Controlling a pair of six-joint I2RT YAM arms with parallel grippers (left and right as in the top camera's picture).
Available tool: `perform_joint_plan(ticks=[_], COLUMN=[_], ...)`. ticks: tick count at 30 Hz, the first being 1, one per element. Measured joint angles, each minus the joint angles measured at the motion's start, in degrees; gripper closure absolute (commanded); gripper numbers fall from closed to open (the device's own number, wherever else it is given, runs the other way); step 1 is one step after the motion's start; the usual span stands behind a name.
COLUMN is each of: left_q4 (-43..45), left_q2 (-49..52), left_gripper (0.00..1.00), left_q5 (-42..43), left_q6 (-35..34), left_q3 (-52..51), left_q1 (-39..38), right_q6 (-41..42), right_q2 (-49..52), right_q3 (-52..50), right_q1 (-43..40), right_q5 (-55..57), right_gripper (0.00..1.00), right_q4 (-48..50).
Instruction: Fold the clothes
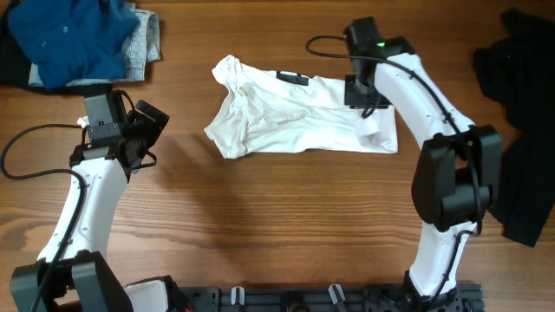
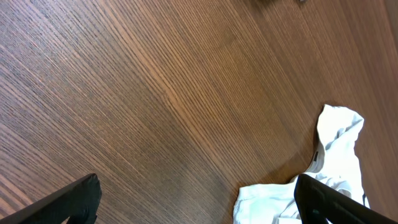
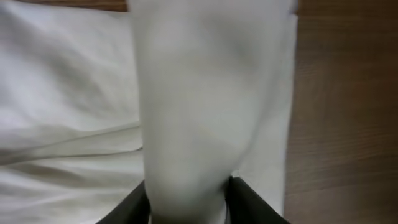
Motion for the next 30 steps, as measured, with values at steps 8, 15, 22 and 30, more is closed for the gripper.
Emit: perform_joint_plan(ticks=[8,15,22,30], left_q4=[0.0,-0.1,-0.2,-0.5], left_q2=[0.0,0.0,0.0,0.0], left_gripper=[0.00,0.00,0.00,0.00], left_q5=[0.0,0.0,0.0,0.0], left_q6=[0.0,0.0,0.0,0.0], left_q3=[0.0,0.0,0.0,0.0], left_q1=[0.0,0.0,0.0,0.0], right_q6=[0.2,0.7,-3.1,-4.4], right_q2=[1.7,1.4,-1.0,0.3], right_q3=[0.0,4.3,5.0,-5.5], right_q1=[2.9,-0.2,-7.0,-5.1], right_q5=[-3.5,-5.3,-18.1,-30.3], right_gripper=[0.00,0.60,0.96,0.95], right_q4=[1.7,0.2,-2.8,1.0])
